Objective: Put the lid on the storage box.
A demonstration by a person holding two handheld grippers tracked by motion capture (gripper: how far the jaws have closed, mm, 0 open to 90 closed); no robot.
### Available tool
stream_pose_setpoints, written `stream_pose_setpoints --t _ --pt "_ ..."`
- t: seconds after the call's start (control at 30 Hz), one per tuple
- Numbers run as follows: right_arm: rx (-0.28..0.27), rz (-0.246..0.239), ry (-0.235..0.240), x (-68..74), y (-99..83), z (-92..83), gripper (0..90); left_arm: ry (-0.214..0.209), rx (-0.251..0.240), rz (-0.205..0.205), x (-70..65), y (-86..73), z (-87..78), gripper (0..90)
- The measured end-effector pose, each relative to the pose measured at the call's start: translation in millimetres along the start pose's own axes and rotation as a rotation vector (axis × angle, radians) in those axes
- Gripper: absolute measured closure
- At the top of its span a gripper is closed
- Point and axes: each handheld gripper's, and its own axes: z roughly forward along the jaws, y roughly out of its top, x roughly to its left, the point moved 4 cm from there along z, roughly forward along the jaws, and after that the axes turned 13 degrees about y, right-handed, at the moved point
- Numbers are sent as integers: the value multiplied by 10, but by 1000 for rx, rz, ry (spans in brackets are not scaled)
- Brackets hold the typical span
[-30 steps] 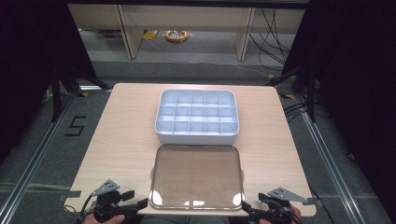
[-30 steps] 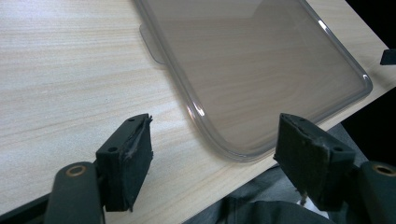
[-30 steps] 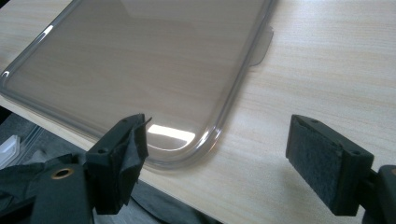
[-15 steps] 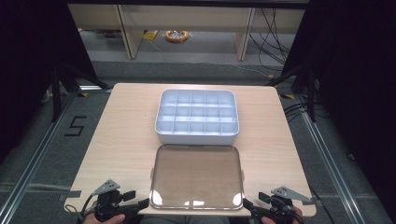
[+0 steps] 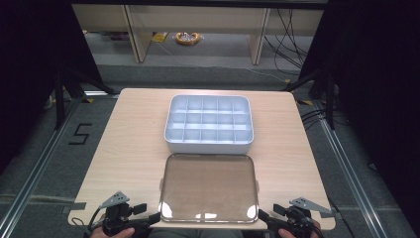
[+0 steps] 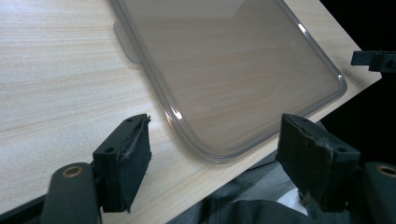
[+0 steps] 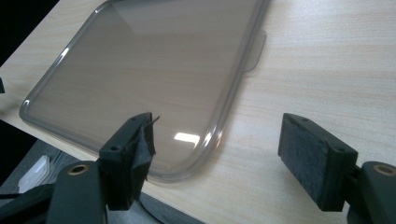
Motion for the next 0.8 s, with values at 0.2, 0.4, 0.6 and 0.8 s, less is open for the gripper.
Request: stream_pose_setpoints --t 0.2,0.4,0.6,0.8 --pt "8 -32 5 -35 23 63 284 10 7 20 -58 15 50 281" --pt "-1 3 13 -24 69 133 300 21 7 37 -92 44 134 318" --pt "4 18 21 -42 114 209 325 9 13 32 -76 103 204 383" --pt "2 7 13 -81 186 298 345 25 30 41 -43 134 277 453"
